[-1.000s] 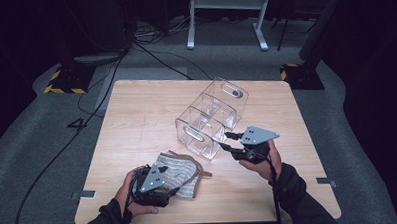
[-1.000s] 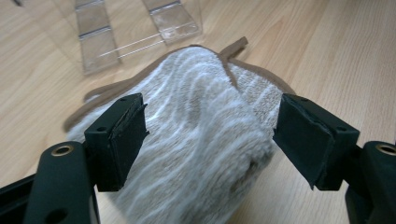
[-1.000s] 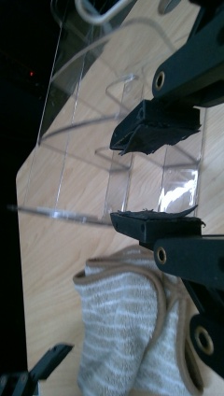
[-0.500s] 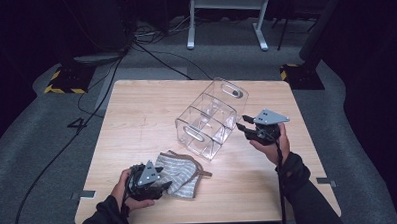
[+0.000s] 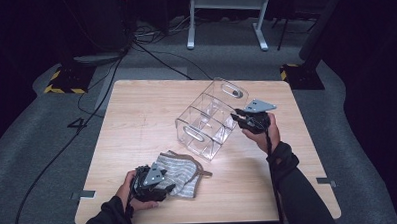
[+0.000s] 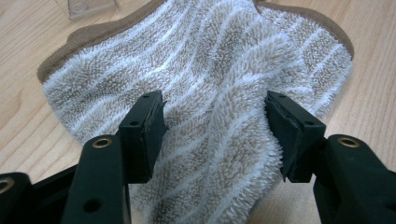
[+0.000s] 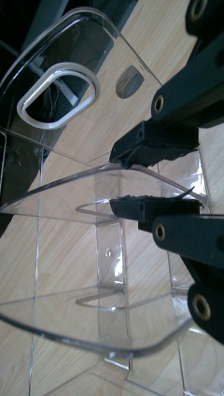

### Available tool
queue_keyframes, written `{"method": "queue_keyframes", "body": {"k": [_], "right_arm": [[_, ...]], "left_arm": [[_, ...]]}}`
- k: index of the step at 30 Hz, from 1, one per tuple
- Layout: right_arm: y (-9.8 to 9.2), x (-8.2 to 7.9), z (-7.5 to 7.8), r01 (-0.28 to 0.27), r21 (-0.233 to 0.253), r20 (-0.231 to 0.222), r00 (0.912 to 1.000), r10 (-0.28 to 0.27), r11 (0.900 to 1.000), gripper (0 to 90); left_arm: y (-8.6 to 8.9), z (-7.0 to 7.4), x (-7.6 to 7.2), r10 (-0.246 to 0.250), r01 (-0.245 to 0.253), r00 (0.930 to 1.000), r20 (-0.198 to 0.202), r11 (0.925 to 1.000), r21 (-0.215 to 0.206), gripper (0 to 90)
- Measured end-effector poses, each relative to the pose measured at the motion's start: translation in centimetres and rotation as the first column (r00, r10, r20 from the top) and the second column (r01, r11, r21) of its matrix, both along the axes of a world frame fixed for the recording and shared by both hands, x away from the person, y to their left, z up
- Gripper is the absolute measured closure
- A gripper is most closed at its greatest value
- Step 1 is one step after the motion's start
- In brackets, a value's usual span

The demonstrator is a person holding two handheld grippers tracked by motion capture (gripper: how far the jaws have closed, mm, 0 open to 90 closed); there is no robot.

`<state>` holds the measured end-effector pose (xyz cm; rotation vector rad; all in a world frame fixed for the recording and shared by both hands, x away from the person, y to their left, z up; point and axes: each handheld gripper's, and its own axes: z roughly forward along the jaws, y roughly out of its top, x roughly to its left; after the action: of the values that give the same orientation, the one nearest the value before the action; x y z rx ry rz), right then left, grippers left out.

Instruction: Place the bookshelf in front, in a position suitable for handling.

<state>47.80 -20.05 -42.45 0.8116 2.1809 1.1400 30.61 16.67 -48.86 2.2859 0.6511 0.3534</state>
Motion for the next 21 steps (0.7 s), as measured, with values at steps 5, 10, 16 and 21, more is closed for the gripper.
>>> {"method": "queue_keyframes", "body": {"k": [5,10,16,21], "right_arm": [[0.1,0.5,-0.2,0.016,0.005,-0.002,0.9999,-0.016,1.000,80.7],[0.3,0.8,-0.4,0.026,0.000,-0.010,0.9996,-0.026,1.000,82.2],[0.3,0.8,-0.3,0.017,0.018,-0.033,0.9993,-0.017,1.000,84.3],[0.3,-0.2,-0.1,0.011,0.031,-0.055,0.9984,-0.009,0.999,85.7]], "left_arm": [[0.1,-0.1,0.1,-0.002,0.002,0.9999,-0.013,0.9999,-0.011,41.9],[0.1,-0.1,0.1,-0.003,0.003,1.0000,-0.009,1.0000,-0.009,42.0],[0.1,-0.1,0.0,-0.003,0.003,1.0000,-0.002,1.0000,-0.009,42.0],[0.1,-0.1,-0.1,-0.002,0.002,1.0000,0.004,1.0000,0.000,42.3]]}}
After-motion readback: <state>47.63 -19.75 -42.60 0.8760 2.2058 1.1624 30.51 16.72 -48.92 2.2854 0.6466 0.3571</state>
